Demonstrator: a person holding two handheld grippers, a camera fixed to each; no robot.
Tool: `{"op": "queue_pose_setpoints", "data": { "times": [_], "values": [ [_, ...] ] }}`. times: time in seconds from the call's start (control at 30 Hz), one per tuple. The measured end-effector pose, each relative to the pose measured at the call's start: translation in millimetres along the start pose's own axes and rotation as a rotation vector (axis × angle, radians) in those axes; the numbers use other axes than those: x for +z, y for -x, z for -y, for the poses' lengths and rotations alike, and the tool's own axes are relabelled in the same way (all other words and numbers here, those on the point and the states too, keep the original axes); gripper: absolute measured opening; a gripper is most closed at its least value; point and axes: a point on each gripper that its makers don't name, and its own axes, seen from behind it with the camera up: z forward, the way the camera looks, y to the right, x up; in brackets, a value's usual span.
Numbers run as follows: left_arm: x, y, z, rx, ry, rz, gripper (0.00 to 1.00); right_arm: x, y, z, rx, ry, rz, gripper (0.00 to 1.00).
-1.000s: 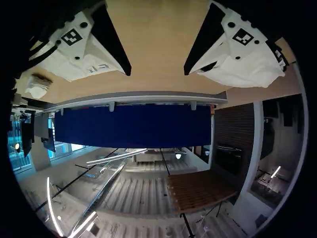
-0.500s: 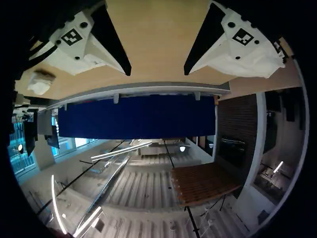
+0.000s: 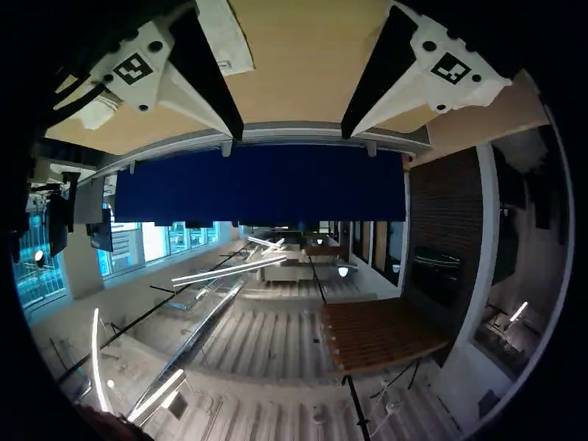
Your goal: Fold towel
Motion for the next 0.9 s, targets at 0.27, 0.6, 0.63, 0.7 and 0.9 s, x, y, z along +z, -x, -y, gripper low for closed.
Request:
{"op": "queue_pose_setpoints", "data": {
  "times": [0.27,0.6,0.63,0.7,0.9],
  "values": [
    [1.6,-34.1,10.9,-0.016,-0.027,0.024,0.99,-5.0,-30.3,9.4,0.026,-0.036,0.030,1.00],
    [0.7,-34.3,0.7,0.105,0.003,0.080,0.99,-3.9,-34.7,12.2,0.022,-0.073,0.057,1.00],
    [-0.2,-33.9,-3.2,0.110,0.020,0.086,0.99,-4.6,-33.7,14.5,0.016,-0.085,0.068,1.00],
    [-2.0,-32.5,-10.3,0.116,0.053,0.098,0.99,-6.0,-31.7,18.8,0.004,-0.109,0.089,1.00],
    [-11.0,-16.6,-31.2,0.123,0.173,0.183,0.99,-14.1,-18.9,36.9,-0.059,-0.203,0.183,1.00]
  ]
}}
